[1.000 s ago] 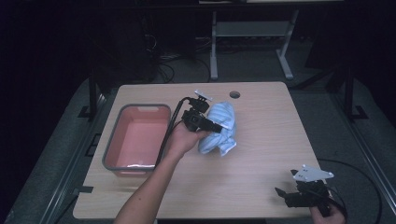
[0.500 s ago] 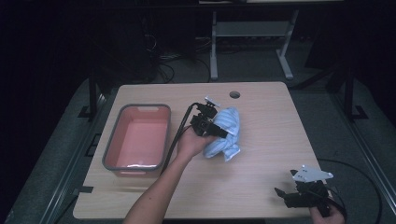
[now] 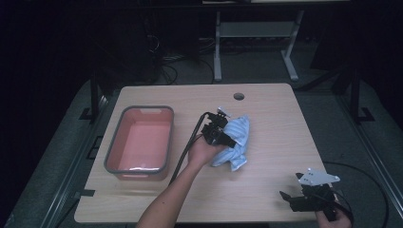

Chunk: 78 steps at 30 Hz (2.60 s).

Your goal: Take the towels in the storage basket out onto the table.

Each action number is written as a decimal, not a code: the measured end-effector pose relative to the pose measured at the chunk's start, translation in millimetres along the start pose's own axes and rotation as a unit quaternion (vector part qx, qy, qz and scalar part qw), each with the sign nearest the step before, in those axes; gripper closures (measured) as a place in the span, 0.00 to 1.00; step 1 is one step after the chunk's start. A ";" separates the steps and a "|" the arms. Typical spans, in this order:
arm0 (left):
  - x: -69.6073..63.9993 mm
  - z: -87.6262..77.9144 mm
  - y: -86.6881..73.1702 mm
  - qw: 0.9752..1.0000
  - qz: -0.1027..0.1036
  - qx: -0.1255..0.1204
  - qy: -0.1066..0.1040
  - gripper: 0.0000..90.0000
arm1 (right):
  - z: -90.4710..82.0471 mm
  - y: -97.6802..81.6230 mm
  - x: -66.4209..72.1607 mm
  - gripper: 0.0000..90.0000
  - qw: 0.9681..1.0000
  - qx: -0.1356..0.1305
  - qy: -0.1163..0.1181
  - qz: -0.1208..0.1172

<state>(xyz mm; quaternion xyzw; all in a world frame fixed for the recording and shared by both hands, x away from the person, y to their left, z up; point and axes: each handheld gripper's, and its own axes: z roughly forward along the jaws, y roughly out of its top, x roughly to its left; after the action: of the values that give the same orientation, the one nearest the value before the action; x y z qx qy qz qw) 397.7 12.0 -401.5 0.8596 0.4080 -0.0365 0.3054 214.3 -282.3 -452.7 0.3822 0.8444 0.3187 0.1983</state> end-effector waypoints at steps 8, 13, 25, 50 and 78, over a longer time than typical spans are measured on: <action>-5.2 13.3 -1.9 1.000 0.014 0.010 0.016 0.60 | -0.5 0.5 2.5 0.15 1.000 0.003 0.001 0.004; -8.0 12.8 -1.3 1.000 0.009 -0.001 0.012 0.59 | -0.6 -0.2 2.0 0.15 1.000 0.002 0.001 0.006; -8.3 11.8 -9.9 1.000 0.010 0.002 0.009 0.55 | 0.3 1.0 3.6 0.15 1.000 0.001 -0.003 0.004; -4.5 -10.2 -31.8 0.999 0.008 -0.031 -0.010 0.46 | 1.6 1.8 5.0 0.15 1.000 0.005 -0.005 -0.001; 5.4 -34.3 -60.9 0.998 0.001 -0.058 -0.017 0.42 | 2.3 2.6 5.2 0.15 1.000 0.009 -0.008 -0.003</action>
<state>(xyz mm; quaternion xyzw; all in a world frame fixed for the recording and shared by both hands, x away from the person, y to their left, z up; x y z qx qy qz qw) 350.8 64.0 -405.6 0.8402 0.4031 -0.0274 0.3616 213.7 -276.1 -453.0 0.3840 0.8467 0.3075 0.2028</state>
